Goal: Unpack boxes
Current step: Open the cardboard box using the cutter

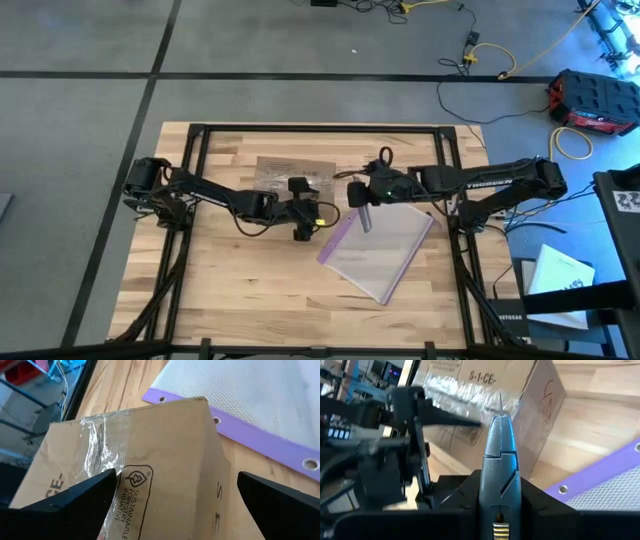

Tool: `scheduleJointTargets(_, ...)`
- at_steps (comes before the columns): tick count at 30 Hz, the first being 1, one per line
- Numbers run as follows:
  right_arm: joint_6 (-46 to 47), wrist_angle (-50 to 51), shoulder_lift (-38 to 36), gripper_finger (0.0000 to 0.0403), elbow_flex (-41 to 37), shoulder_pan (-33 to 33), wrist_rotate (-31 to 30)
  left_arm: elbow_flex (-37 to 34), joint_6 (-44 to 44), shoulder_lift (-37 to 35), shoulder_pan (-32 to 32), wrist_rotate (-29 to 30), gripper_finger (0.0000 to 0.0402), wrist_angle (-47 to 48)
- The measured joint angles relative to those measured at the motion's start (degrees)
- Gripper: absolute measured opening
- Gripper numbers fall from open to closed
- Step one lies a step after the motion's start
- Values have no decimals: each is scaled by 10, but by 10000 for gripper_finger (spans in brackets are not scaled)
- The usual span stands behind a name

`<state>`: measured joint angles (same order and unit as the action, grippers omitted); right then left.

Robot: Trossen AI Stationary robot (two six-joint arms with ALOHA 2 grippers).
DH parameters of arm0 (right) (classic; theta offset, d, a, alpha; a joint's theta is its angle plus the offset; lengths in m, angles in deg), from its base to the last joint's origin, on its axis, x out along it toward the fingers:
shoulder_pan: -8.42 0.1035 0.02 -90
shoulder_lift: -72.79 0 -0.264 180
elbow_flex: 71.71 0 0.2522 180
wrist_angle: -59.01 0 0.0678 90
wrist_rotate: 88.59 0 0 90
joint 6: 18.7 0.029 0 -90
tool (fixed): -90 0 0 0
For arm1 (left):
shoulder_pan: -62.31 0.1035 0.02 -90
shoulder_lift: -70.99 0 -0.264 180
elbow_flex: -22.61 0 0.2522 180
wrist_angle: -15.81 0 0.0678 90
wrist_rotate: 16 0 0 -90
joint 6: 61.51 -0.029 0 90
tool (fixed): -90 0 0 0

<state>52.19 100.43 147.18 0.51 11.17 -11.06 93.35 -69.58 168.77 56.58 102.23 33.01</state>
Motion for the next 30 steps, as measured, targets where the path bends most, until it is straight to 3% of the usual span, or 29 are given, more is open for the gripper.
scheduleJointTargets(3,-20,0,0,51,0,8,14,0,34,0,-5,-1,400,0)
scheduleJointTargets(12,-125,30,3,51,0,-27,201,-2,68,2,-24,-1,400,5)
scheduleJointTargets(15,-214,30,10,51,0,-44,255,-2,67,2,-32,-2,400,6)
scheduleJointTargets(18,-333,73,26,51,21,-44,263,-2,54,2,-45,-4,400,7)
scheduleJointTargets(20,-420,127,45,51,44,-42,249,-2,50,3,-54,-9,400,8)
scheduleJointTargets(25,-641,257,111,51,126,-23,119,-2,117,2,-70,-30,400,-2)
scheduleJointTargets(30,-813,293,161,51,193,-2,3,-3,203,0,-80,-38,400,-36)
